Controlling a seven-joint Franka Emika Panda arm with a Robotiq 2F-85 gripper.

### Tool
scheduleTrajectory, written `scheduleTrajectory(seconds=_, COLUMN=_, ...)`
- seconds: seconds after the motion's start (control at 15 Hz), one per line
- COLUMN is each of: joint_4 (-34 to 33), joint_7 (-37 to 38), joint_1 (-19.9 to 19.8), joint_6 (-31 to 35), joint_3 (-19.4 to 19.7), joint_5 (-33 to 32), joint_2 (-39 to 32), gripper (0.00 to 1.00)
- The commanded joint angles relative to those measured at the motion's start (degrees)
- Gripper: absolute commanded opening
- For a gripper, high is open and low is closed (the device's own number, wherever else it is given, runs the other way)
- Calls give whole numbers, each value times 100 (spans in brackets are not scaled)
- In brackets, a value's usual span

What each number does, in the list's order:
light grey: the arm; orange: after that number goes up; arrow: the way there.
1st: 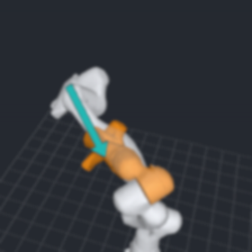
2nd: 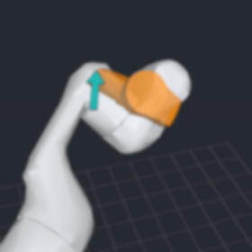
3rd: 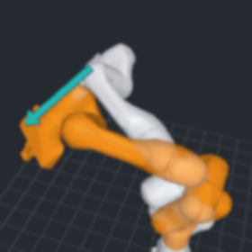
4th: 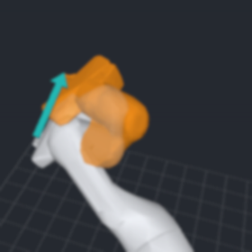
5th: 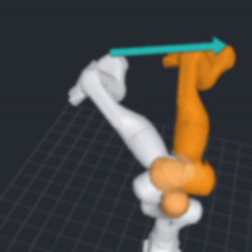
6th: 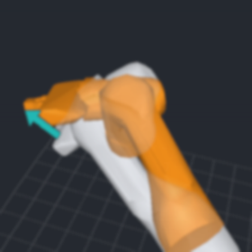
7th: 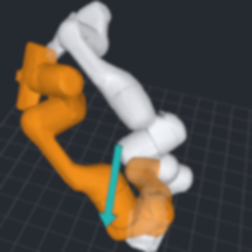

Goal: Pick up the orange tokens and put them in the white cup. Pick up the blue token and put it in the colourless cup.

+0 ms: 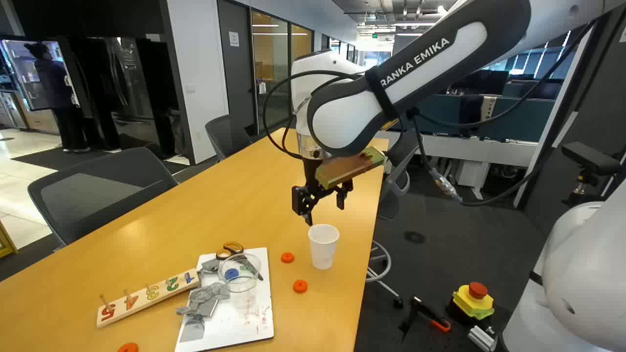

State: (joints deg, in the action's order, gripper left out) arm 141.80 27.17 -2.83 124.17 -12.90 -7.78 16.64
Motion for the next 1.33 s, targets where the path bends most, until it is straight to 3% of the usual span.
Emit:
scheduleTrajectory(seconds=0.0, joint_4=-40, joint_7=33, joint_1=140, joint_6=-16, joint_3=137, joint_5=-45, joint_2=-8, gripper=100)
scheduleTrajectory(seconds=0.47, joint_4=114, joint_7=89, joint_1=252, joint_6=75, joint_3=176, joint_5=188, joint_2=25, gripper=100)
scheduleTrajectory(seconds=0.8, joint_4=464, joint_7=1187, joint_1=434, joint_6=360, joint_3=30, joint_5=907, joint_2=41, gripper=100)
scheduleTrajectory(seconds=1.07, joint_4=863, joint_7=2396, joint_1=447, joint_6=1438, joint_3=-105, joint_5=952, joint_2=-187, gripper=100)
scheduleTrajectory(seconds=1.27, joint_4=1109, joint_7=3538, joint_1=272, joint_6=2535, joint_3=-253, joint_5=379, joint_2=-575, gripper=100)
